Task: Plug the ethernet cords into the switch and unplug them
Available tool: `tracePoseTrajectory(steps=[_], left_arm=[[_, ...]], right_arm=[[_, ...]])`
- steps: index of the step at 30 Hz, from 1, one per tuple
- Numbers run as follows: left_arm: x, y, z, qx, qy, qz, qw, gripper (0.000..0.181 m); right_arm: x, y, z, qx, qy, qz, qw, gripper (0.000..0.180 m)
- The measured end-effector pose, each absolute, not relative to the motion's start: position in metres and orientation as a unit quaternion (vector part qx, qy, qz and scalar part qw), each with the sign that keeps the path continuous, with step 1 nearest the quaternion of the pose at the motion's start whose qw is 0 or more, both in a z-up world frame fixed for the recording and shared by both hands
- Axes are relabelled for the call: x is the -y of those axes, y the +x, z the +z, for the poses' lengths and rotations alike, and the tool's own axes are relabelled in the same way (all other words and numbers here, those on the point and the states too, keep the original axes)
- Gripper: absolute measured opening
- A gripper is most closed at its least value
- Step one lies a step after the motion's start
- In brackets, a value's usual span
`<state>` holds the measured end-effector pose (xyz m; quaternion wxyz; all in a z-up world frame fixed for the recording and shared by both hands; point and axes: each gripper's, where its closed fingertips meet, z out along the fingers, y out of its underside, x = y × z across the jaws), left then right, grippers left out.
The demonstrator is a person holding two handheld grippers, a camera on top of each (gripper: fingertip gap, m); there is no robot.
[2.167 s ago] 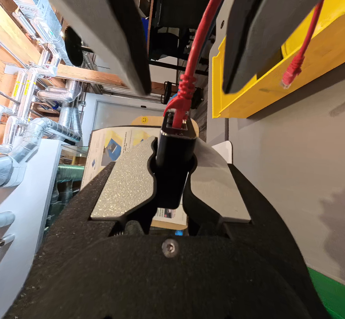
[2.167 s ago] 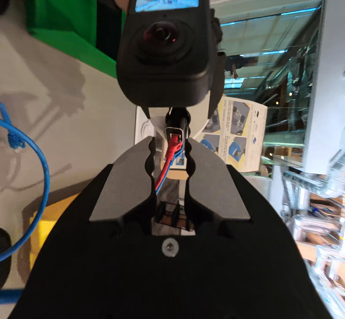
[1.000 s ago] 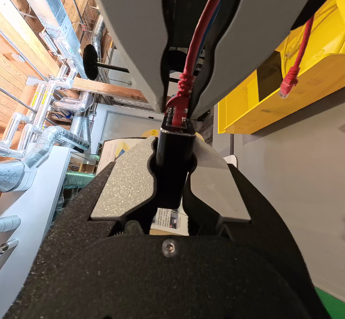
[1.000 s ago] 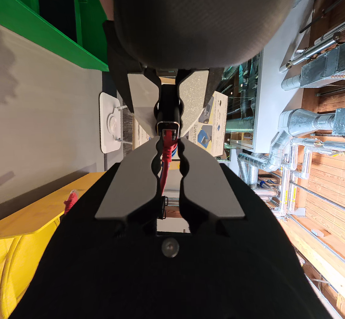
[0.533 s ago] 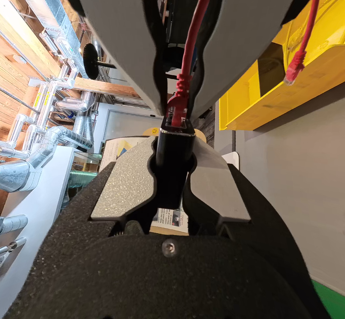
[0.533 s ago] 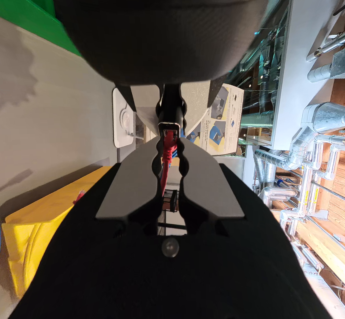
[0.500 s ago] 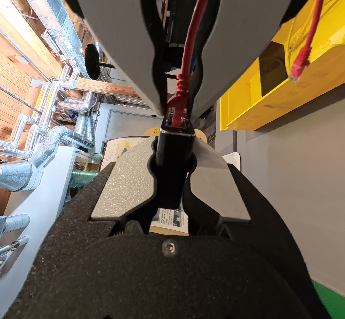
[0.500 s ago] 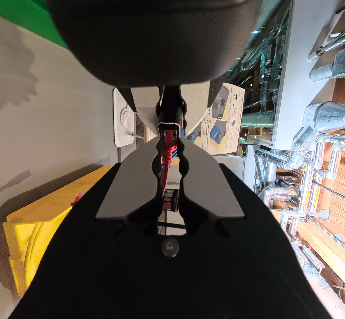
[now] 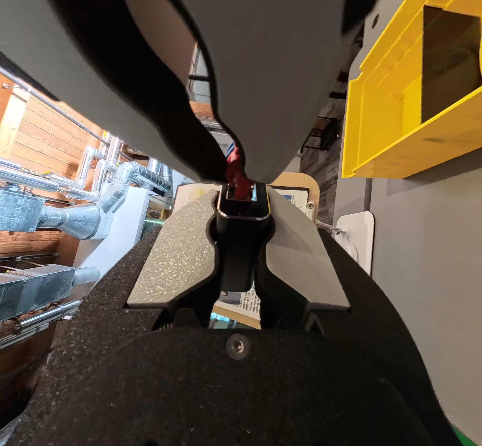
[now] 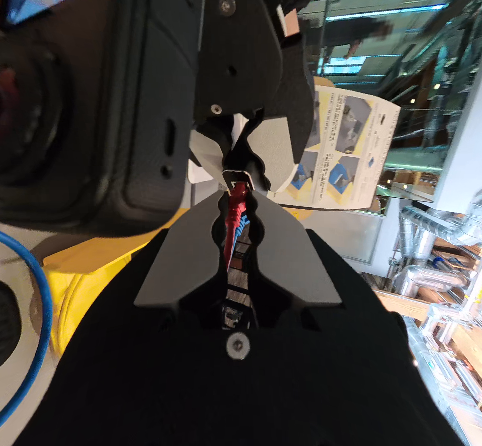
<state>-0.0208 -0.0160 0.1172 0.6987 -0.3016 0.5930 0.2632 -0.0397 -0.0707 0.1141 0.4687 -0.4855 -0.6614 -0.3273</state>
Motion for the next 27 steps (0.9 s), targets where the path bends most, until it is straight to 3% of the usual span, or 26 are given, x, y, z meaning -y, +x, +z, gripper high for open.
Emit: tracePoseTrajectory(steps=[27], left_arm=[[0.022, -0.004, 0.087, -0.653, -0.33, 0.177, 0.658, 0.028]], right_arm=[[0.076, -0.024, 0.096, 0.692, -0.539, -0.294, 0.379, 0.013]])
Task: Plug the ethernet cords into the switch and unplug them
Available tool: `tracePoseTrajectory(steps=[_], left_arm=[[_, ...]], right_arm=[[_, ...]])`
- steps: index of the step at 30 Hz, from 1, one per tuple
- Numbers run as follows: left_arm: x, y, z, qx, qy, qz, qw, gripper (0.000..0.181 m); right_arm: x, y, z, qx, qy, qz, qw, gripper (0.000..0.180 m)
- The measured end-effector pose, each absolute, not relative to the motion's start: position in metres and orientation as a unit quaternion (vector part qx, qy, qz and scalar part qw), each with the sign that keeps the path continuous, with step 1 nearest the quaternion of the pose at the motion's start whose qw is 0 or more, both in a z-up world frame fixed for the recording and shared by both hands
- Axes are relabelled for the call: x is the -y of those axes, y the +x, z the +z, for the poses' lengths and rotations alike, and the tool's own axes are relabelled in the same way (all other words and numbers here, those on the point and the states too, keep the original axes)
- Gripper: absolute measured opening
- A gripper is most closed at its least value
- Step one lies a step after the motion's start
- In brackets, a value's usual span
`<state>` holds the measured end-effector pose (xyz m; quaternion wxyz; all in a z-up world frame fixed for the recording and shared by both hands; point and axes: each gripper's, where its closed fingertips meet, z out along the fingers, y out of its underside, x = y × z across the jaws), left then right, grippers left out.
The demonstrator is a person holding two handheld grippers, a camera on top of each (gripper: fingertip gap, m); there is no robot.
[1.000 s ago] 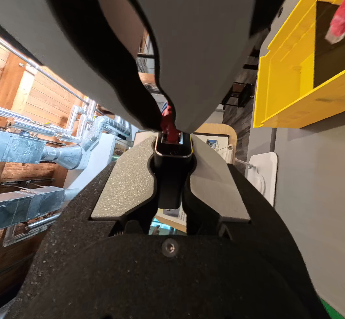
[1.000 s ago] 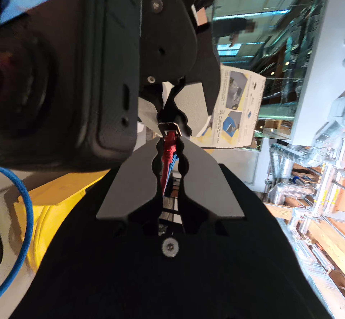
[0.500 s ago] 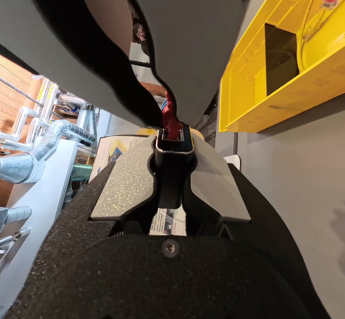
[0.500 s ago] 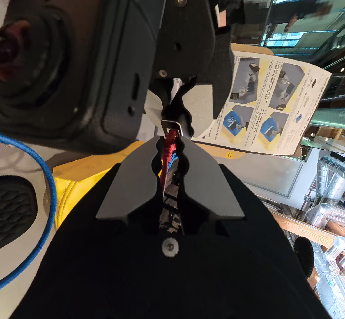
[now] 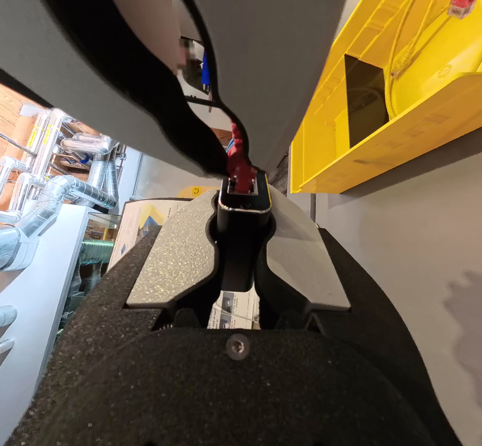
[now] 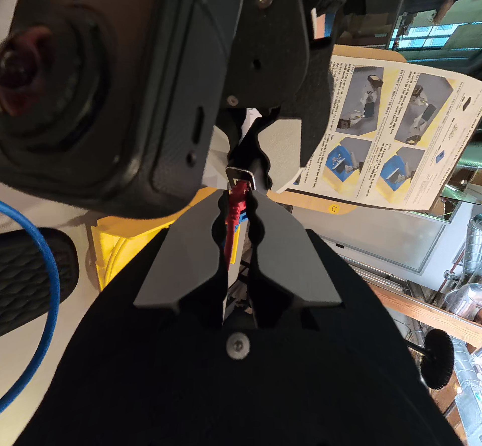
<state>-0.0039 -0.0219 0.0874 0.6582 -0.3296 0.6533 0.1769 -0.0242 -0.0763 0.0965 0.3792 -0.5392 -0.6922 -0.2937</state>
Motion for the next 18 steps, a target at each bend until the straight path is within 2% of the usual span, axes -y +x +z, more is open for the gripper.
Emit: tracePoseTrajectory(steps=[7, 18], left_arm=[[0.025, -0.005, 0.102, -0.621, -0.345, 0.179, 0.681, 0.026], [0.014, -0.014, 0.101, -0.613, -0.357, 0.203, 0.675, 0.028]], right_arm=[[0.079, -0.028, 0.111, 0.684, -0.526, -0.276, 0.423, 0.013], [0.071, -0.031, 0.106, 0.687, -0.532, -0.29, 0.401, 0.014]])
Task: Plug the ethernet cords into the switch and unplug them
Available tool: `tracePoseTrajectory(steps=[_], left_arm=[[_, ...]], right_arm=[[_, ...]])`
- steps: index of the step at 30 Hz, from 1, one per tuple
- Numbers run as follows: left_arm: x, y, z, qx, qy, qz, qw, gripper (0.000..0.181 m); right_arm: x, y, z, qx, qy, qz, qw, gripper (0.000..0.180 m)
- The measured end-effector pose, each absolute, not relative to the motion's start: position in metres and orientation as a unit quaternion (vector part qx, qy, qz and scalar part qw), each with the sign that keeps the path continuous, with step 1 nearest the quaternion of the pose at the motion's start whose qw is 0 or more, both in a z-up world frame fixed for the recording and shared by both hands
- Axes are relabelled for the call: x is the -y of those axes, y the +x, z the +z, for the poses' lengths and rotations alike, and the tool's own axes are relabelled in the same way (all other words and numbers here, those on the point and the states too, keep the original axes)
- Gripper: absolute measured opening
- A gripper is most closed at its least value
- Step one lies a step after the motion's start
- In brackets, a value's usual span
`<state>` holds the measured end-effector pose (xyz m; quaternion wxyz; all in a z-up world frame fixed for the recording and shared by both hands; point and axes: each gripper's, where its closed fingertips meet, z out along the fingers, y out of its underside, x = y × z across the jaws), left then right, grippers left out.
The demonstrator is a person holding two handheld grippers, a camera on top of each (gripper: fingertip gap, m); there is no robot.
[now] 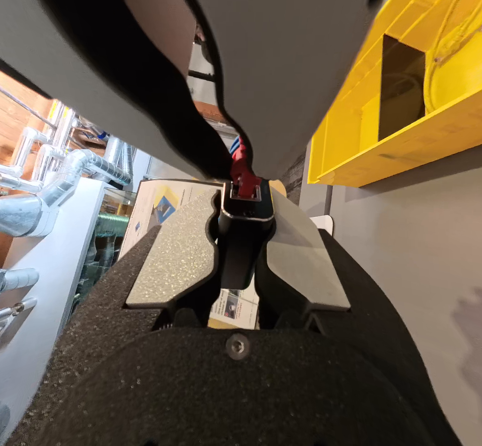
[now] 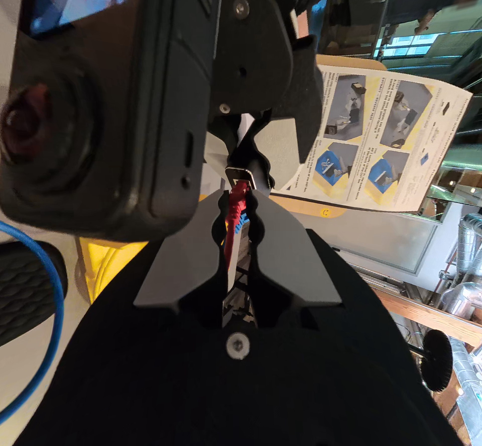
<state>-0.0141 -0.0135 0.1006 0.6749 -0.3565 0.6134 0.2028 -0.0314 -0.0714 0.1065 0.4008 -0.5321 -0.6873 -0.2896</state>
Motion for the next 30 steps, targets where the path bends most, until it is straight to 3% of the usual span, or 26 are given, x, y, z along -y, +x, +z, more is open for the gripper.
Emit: tracePoseTrajectory(steps=[22, 26, 30], left_arm=[[0.027, 0.008, 0.077, -0.659, -0.366, 0.151, 0.639, 0.028], [0.031, -0.007, 0.103, -0.626, -0.375, 0.083, 0.678, 0.028], [0.032, -0.022, 0.123, -0.596, -0.384, 0.002, 0.705, 0.04]], right_arm=[[0.083, -0.012, 0.092, 0.681, -0.566, -0.249, 0.393, 0.014], [0.083, -0.029, 0.12, 0.661, -0.578, -0.156, 0.453, 0.014], [0.083, -0.042, 0.138, 0.666, -0.557, -0.151, 0.473, 0.013]])
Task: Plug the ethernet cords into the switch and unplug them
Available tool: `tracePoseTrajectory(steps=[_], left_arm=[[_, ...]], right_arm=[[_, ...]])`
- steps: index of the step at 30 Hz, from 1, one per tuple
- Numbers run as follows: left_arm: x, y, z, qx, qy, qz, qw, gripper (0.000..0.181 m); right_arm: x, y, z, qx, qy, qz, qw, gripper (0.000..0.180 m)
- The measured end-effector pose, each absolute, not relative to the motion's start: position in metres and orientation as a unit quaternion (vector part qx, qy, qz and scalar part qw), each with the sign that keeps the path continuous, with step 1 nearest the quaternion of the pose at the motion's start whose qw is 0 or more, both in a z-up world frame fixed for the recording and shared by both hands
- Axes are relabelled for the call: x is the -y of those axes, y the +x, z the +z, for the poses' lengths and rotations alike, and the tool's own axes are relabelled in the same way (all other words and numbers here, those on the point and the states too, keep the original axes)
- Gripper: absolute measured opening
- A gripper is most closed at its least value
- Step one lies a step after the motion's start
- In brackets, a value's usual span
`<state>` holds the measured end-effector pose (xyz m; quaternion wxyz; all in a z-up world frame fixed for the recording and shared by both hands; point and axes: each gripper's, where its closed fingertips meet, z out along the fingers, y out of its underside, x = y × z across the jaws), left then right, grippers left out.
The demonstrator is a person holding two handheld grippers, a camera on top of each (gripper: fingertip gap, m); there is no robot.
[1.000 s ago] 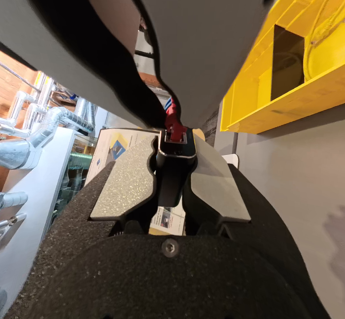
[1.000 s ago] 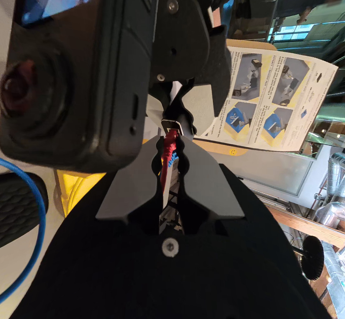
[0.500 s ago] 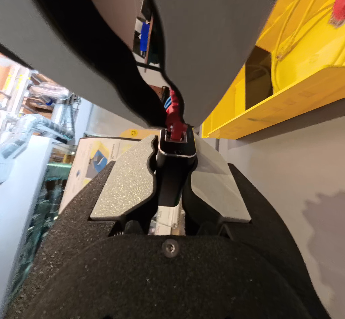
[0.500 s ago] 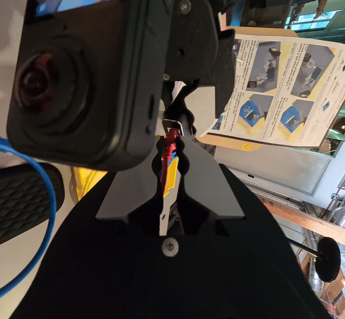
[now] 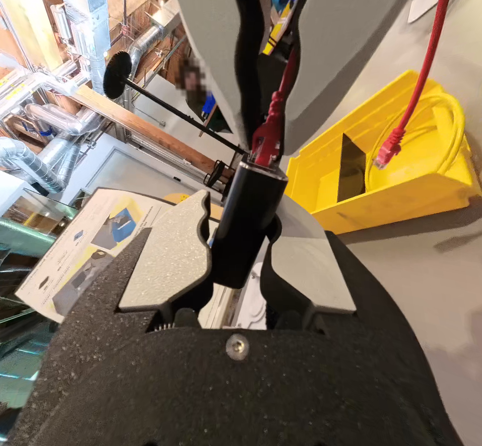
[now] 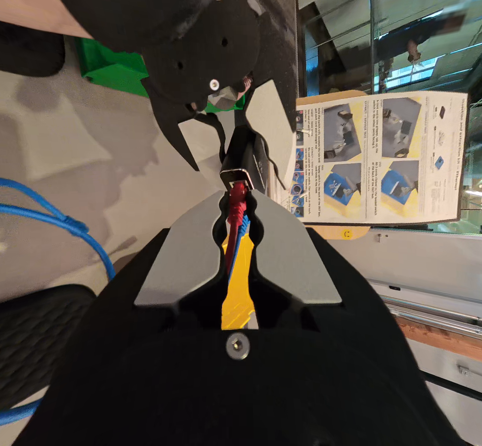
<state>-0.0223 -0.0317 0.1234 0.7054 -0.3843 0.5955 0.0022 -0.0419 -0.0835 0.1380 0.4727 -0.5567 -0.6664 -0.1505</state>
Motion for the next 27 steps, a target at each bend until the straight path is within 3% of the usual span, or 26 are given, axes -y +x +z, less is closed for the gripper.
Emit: tracePoseTrajectory(steps=[3, 5, 17, 27], left_arm=[[0.031, -0.022, 0.124, -0.594, -0.364, 0.04, 0.716, 0.037], [0.032, -0.017, 0.119, -0.601, -0.347, 0.075, 0.716, 0.027], [0.037, -0.022, 0.128, -0.595, -0.346, 0.127, 0.714, 0.027], [0.045, -0.025, 0.135, -0.595, -0.34, 0.114, 0.719, 0.026]], right_arm=[[0.082, -0.044, 0.135, 0.682, -0.537, -0.193, 0.458, 0.013], [0.081, -0.042, 0.131, 0.685, -0.538, -0.201, 0.448, 0.014], [0.084, -0.034, 0.133, 0.737, -0.373, -0.351, 0.441, 0.027], [0.09, -0.044, 0.145, 0.711, -0.38, -0.305, 0.507, 0.016]])
